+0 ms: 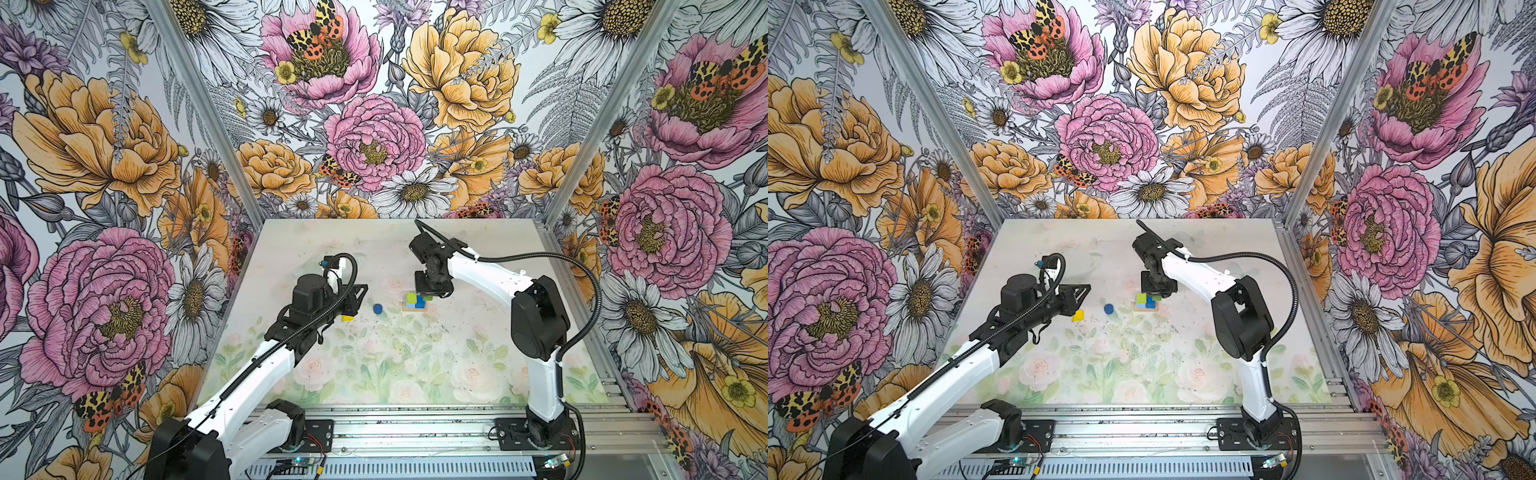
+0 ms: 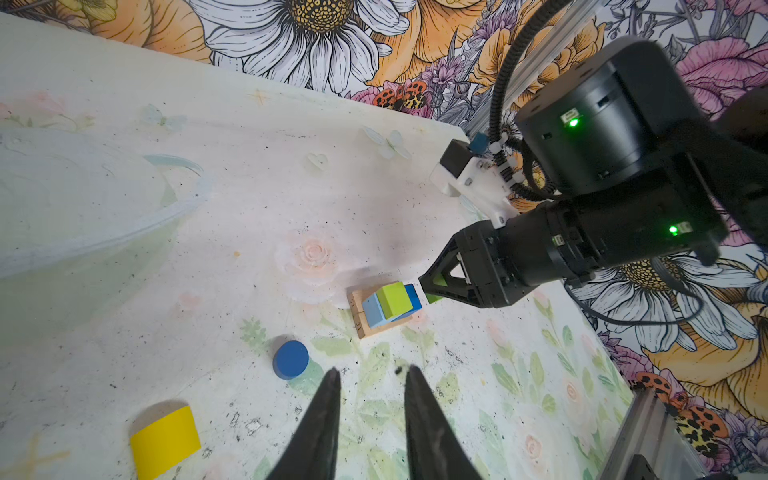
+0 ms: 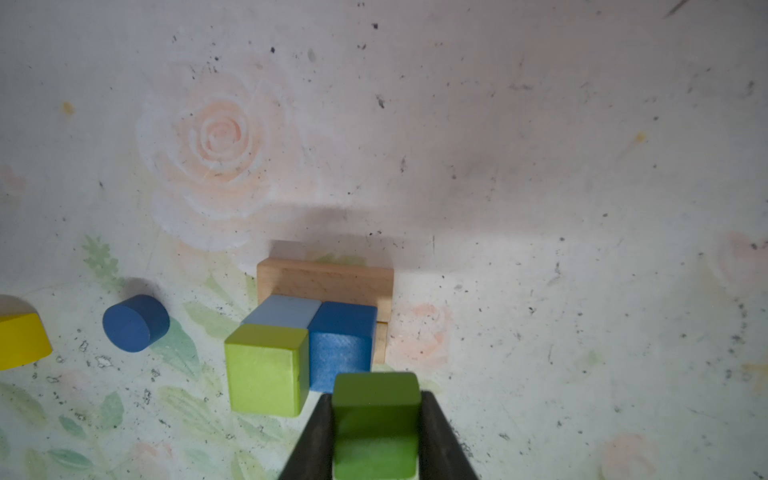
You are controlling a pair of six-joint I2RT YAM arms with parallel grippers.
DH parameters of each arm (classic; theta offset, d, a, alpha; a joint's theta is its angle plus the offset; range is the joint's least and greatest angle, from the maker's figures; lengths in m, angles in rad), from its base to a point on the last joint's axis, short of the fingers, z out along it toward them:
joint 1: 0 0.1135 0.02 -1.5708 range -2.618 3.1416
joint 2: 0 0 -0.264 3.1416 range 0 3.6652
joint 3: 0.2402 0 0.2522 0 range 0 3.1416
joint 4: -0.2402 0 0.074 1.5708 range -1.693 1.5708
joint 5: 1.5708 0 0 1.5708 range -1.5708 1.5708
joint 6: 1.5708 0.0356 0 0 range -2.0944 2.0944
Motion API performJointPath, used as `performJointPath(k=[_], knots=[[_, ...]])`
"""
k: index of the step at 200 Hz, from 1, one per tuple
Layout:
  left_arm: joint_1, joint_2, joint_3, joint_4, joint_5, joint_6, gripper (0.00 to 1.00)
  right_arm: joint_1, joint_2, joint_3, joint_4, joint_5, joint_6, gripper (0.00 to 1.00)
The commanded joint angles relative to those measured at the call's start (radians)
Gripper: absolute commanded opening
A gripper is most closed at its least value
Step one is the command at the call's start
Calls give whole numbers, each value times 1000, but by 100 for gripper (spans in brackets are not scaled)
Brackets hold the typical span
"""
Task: Build the wood block tower
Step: 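Lower the darker green cube onto the blue cube beside the lime-green cube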
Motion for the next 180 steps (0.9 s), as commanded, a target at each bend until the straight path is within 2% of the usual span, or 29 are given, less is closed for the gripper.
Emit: performJointPath(k=[1,180], knots=[[-8,-18,5,22,3,9,28,9,15,48,-9,-2,16,2],[-8,-21,6,22,3,11,28,21,67,83,-7,-13,27,16]])
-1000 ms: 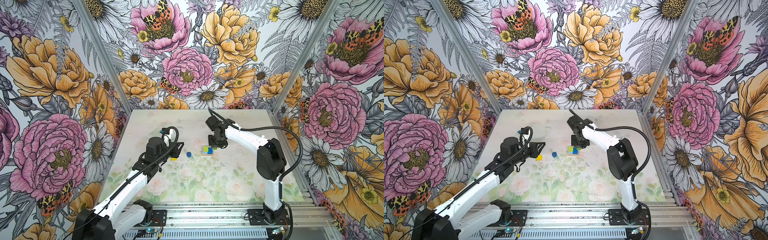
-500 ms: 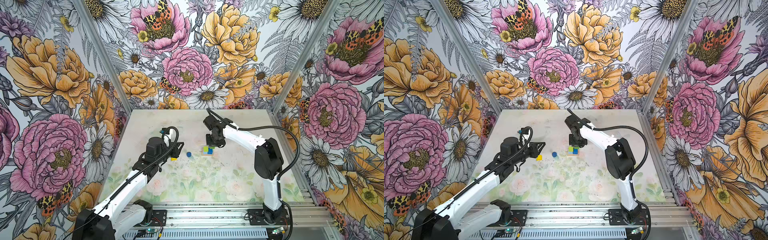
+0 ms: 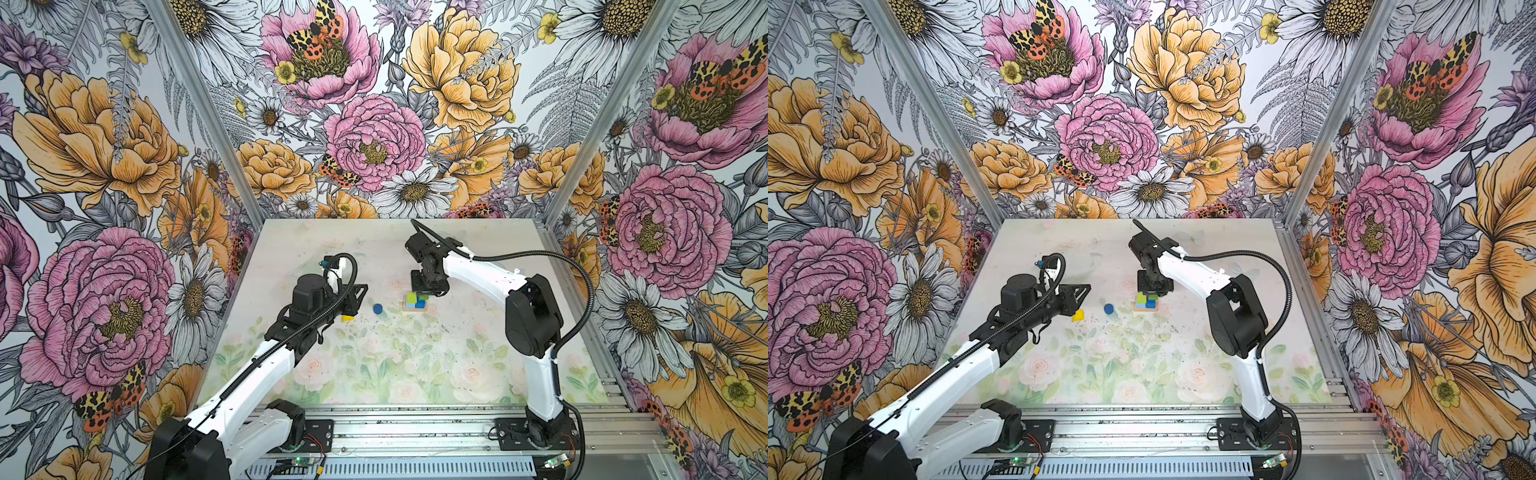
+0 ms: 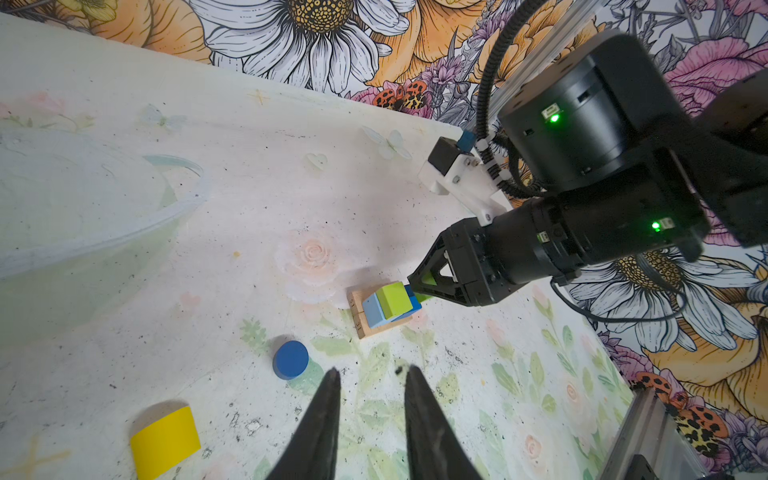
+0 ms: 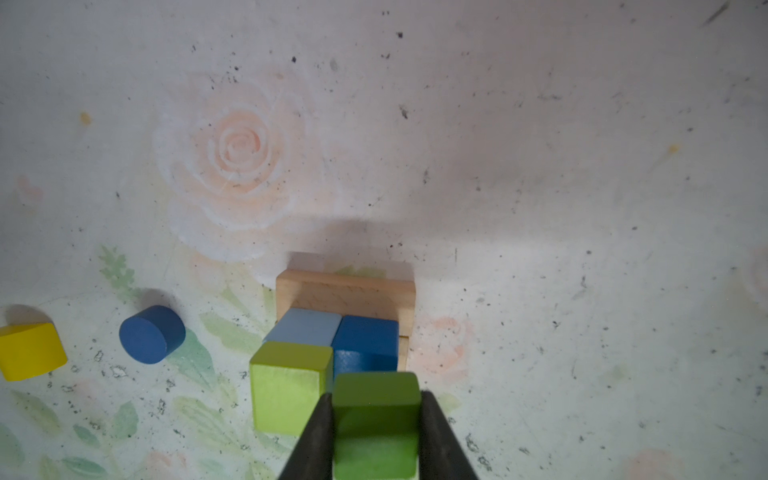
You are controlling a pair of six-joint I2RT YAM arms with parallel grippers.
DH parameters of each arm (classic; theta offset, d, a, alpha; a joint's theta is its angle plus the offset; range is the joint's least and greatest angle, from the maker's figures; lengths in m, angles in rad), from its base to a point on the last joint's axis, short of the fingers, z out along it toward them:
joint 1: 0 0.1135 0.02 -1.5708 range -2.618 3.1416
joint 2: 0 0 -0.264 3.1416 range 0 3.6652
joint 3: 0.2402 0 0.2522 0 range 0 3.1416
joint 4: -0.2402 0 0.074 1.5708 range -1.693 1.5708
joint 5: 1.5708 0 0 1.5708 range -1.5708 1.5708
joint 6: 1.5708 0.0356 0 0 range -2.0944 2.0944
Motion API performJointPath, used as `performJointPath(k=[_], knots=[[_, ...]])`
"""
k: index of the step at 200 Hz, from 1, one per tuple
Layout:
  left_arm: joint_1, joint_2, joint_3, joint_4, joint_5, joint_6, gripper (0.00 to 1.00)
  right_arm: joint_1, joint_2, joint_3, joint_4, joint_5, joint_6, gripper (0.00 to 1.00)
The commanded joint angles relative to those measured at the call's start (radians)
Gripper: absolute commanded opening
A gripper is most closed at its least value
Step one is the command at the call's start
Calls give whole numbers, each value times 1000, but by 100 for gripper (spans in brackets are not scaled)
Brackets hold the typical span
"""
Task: Build the wood block tower
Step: 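Lower the darker green cube onto the blue cube beside the lime-green cube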
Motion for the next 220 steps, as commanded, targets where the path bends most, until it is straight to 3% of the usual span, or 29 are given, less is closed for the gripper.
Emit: performJointPath(k=[1,220], knots=[[-7,-22,5,22,2,11,28,8,22,32,-4,-6,16,16],[-7,-20,5,21,0,12,28,10,33,43,-5,-10,19,29]])
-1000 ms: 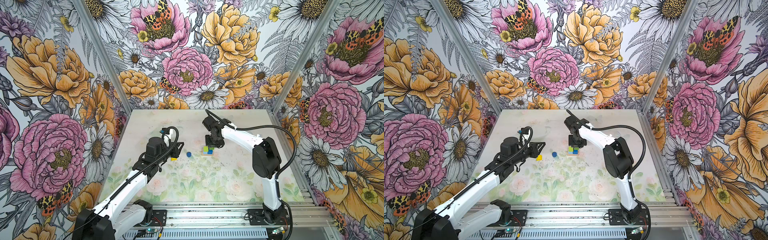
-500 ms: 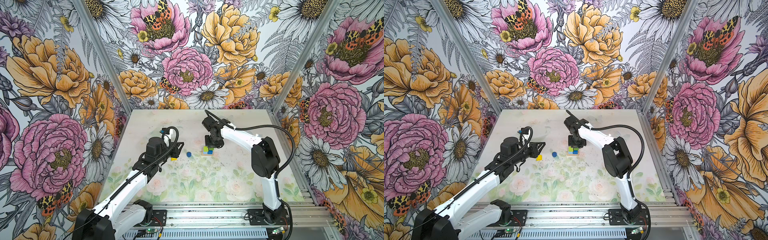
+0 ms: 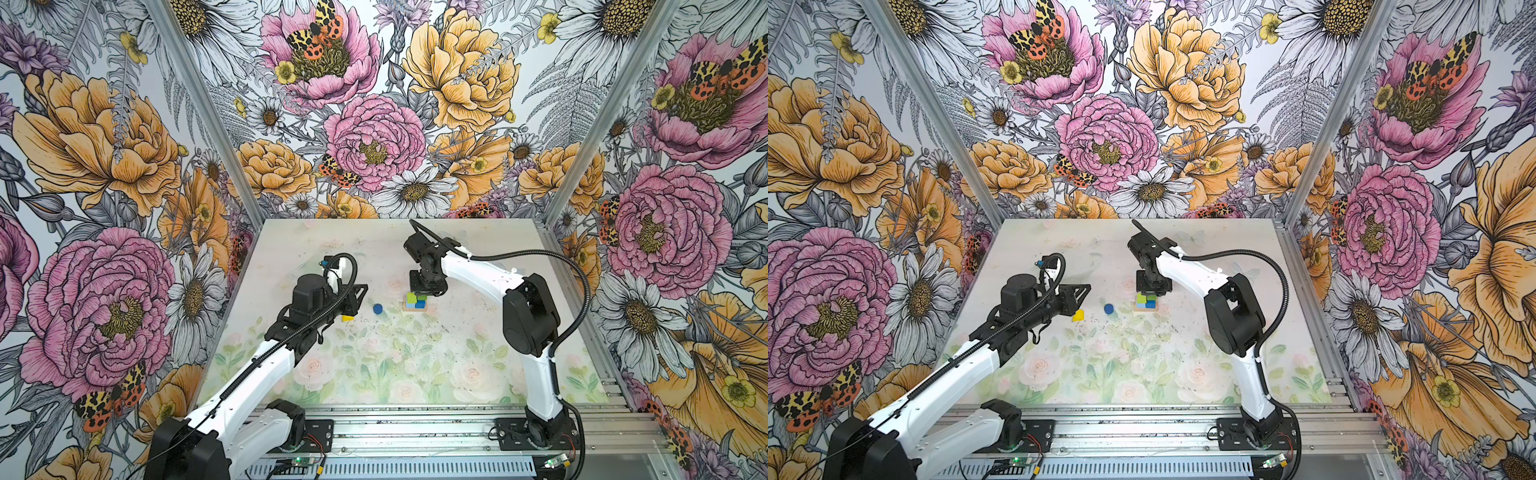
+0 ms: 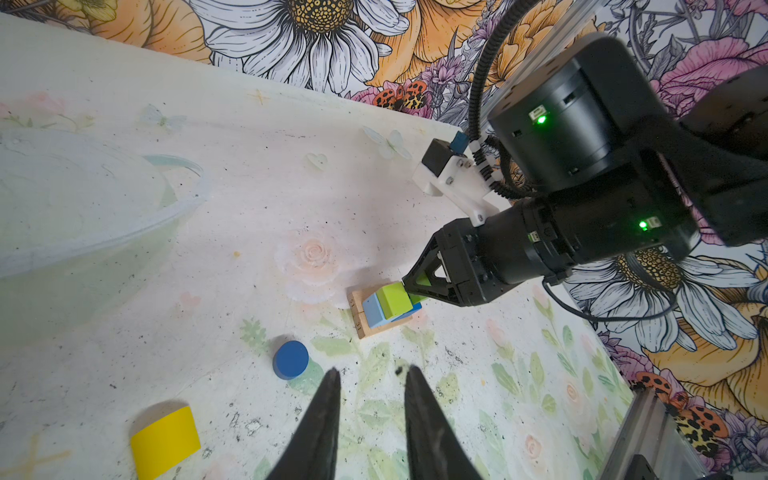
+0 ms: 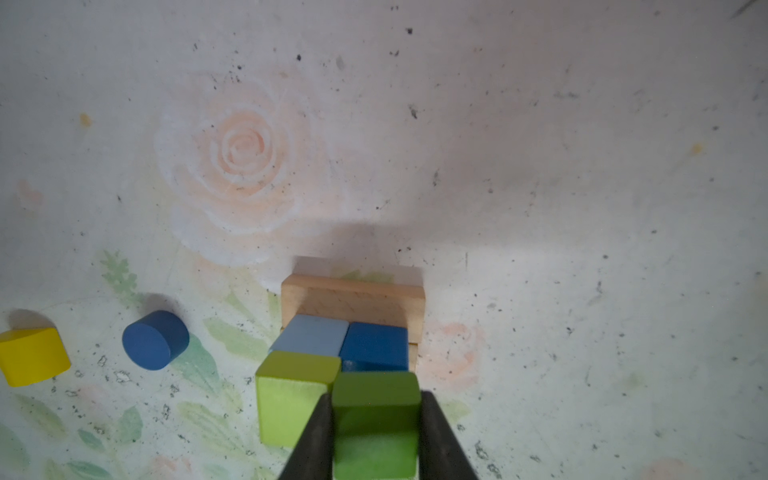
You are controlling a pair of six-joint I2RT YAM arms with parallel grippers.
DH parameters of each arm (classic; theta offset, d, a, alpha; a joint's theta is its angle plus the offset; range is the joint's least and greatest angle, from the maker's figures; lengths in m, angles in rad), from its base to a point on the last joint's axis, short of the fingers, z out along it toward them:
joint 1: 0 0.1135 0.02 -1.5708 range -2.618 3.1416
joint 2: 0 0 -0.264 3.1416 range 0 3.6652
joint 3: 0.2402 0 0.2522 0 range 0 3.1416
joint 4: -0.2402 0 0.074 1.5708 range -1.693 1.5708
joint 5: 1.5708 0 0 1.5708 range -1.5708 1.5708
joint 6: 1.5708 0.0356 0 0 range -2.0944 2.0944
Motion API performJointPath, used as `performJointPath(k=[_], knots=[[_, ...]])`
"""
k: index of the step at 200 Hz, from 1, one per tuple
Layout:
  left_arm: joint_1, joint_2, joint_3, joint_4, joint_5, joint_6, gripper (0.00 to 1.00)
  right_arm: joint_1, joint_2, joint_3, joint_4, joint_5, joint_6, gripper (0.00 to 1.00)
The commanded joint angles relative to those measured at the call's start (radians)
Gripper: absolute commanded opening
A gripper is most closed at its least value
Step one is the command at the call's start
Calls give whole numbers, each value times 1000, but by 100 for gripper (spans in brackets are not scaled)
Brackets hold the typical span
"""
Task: Build the wood block tower
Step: 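Lower the darker green cube onto the blue cube beside the lime-green cube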
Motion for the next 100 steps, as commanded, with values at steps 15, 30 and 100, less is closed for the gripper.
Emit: performJointPath(k=[15,30,100], knots=[[-8,-22,5,21,0,12,28,9,13,28,-5,0,12,30],[-8,-22,5,20,1,11,29,10,13,29,-5,0,12,31],[-7,-22,4,19,-1,12,29,9,12,27,-5,1,12,35]])
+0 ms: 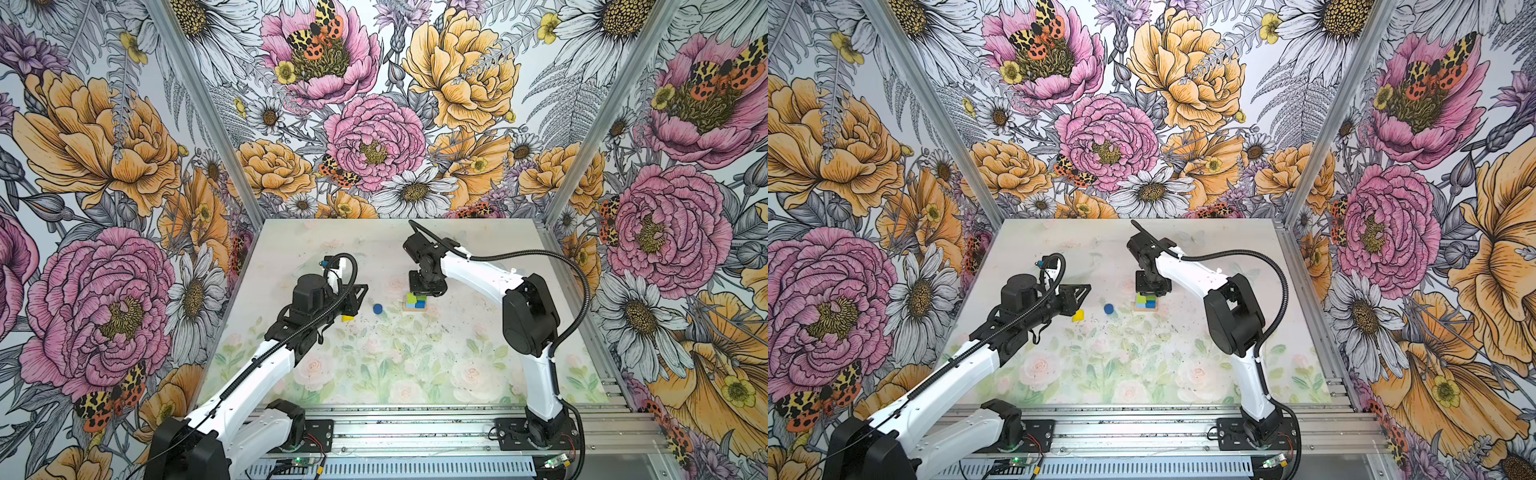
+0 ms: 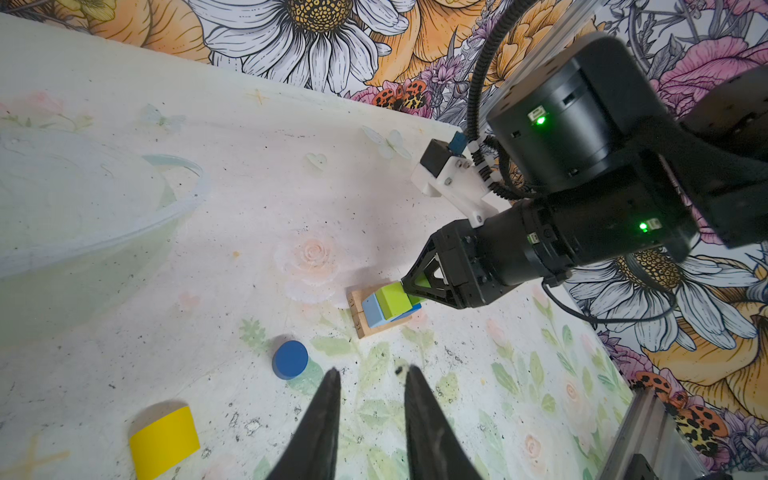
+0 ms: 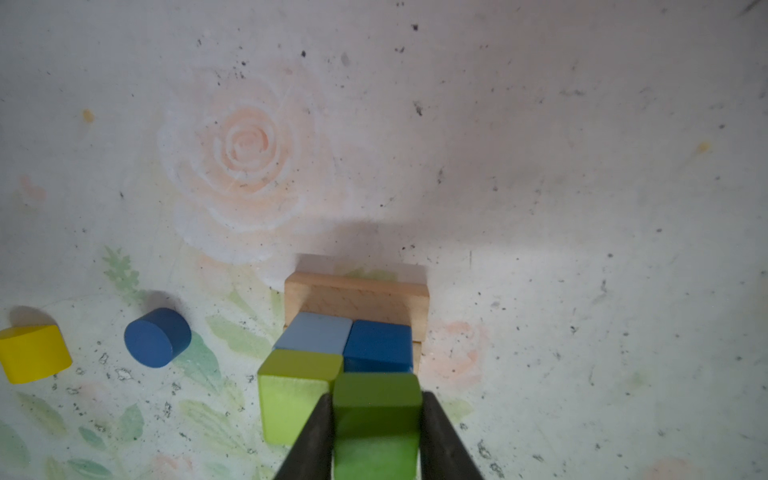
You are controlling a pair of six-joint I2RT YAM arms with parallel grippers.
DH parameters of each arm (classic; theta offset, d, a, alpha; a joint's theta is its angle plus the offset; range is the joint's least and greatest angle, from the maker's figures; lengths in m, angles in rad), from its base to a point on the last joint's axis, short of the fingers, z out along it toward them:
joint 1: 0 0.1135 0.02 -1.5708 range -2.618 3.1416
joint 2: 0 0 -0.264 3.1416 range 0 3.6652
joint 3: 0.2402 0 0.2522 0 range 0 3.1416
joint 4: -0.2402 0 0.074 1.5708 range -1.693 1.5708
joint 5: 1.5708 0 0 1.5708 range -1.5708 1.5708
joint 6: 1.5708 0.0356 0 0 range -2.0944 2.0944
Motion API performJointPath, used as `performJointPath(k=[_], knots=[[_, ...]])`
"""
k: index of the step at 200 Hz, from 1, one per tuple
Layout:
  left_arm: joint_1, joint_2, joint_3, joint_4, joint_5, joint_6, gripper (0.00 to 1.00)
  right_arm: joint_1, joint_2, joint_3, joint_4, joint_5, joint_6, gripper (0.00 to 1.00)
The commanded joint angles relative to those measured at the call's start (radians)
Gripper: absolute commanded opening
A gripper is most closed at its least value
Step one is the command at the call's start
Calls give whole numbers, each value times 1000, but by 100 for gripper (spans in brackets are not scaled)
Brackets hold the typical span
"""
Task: Build the wood block tower
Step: 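Lower the darker green cube onto the blue cube beside the lime-green cube, then open the right gripper to release the darker green cube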
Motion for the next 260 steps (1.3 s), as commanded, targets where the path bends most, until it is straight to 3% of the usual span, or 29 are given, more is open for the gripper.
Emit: performJointPath(k=[1,150,239,260], knots=[[-7,-23,4,19,-1,12,28,5,12,27,-5,2,12,35],[-8,-23,4,18,-3,12,28,6,1,27,-5,8,15,38],[-28,14,48,-16,5,15,28,-6,-169,7,-5,58,-8,41],[-66,41,76,-34,4,25,24,-34,-187,7,-3,66,-32,32]])
